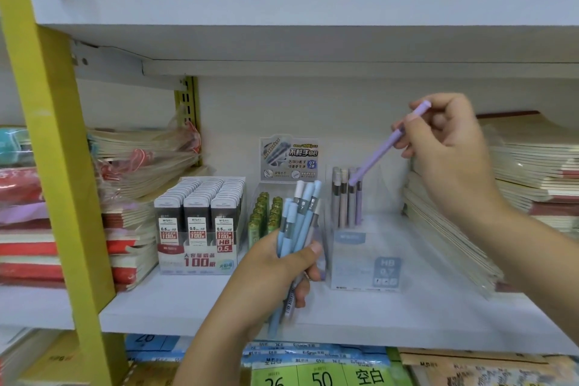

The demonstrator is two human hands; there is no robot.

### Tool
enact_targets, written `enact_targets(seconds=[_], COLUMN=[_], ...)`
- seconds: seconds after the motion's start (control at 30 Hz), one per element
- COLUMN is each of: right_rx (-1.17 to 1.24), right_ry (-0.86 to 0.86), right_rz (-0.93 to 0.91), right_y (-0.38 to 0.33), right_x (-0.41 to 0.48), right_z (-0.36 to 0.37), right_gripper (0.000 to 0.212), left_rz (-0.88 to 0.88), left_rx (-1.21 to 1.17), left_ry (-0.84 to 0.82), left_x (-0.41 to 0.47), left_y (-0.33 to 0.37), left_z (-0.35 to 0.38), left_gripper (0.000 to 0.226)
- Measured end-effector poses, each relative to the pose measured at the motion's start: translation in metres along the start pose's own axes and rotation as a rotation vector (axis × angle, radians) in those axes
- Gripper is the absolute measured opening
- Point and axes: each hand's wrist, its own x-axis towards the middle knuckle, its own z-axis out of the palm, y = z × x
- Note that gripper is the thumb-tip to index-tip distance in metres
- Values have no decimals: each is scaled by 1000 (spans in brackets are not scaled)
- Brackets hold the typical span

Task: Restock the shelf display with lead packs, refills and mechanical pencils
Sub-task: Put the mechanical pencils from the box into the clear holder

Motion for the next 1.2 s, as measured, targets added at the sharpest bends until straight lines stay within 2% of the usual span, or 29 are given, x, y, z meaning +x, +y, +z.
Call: enact_targets(seconds=[0.13,0.23,0.37,0.53,0.63,0.73,0.8,0.9,0.97,1.03,1.13,1.2], right_rx=[-379,-537,-556,-496,-524,-654,-778,-858,-818,-656,-261,-89], right_ry=[-281,-379,-361,-363,-371,-354,-358,-379,-322,-335,-469,-506], right_rz=[33,5,-10,-8,-5,-48,-46,-6,-121,-177,84,235], right_y=[35,57,69,69,72,77,78,72,59,42,21,17], right_x=[4,1,0,1,1,1,2,-2,-9,-21,-39,-46], right_z=[-1,1,4,3,3,4,5,7,8,10,18,24], right_gripper=[12,8,5,23,26,20,14,18,19,18,17,16], left_rz=[6,33,43,29,22,16,10,11,20,29,36,34], left_rx=[-58,-65,-80,-123,-133,-146,-188,-248,-259,-251,-214,-189], left_ry=[18,59,118,131,129,112,88,42,6,-17,-33,-51], left_x=[2,5,7,9,10,10,8,5,3,2,0,-2], left_y=[-2,-3,-6,-4,-5,-4,-3,-1,1,3,5,5], left_z=[6,12,18,20,20,20,20,20,20,20,23,25], left_gripper=[16,17,26,22,20,22,32,43,40,36,32,31])
